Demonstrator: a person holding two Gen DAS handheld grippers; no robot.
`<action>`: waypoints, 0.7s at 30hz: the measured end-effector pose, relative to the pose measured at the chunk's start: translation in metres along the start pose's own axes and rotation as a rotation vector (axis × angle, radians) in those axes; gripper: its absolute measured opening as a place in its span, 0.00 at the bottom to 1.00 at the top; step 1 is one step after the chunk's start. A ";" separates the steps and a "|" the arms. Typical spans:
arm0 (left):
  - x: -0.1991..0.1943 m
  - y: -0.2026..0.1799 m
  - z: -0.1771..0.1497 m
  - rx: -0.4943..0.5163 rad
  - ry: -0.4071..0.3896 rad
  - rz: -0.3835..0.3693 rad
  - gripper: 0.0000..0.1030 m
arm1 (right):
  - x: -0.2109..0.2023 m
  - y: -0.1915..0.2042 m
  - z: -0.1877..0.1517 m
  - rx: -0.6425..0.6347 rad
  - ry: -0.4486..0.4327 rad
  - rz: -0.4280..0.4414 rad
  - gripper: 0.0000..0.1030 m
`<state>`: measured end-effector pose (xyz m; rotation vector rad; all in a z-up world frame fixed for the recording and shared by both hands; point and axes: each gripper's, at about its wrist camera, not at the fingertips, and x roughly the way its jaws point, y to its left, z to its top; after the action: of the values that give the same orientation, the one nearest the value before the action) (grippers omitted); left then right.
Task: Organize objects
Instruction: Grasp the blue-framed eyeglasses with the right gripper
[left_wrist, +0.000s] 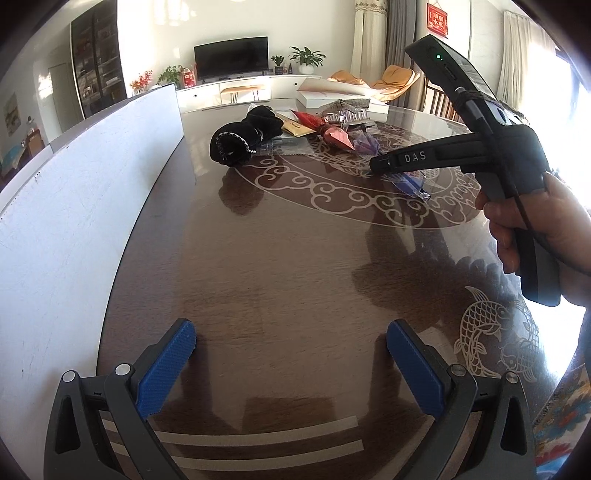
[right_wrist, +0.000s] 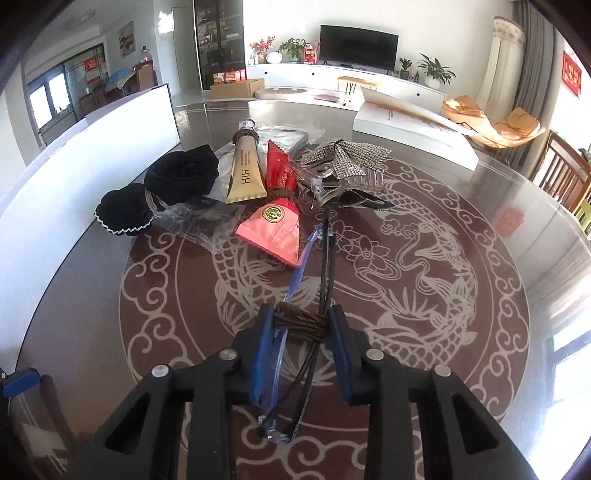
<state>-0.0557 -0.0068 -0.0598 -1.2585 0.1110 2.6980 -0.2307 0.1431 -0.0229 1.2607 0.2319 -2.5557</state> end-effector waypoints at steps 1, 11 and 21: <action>0.000 0.000 0.000 0.000 0.000 0.000 1.00 | -0.004 0.000 -0.006 0.000 -0.007 0.004 0.29; 0.000 0.000 0.000 0.000 0.000 0.000 1.00 | -0.046 -0.019 -0.068 0.012 -0.018 -0.008 0.46; 0.000 0.000 0.000 0.000 0.000 0.000 1.00 | -0.043 -0.016 -0.071 -0.004 0.018 0.016 0.90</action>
<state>-0.0562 -0.0067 -0.0597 -1.2585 0.1109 2.6982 -0.1576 0.1847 -0.0316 1.2790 0.2301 -2.5300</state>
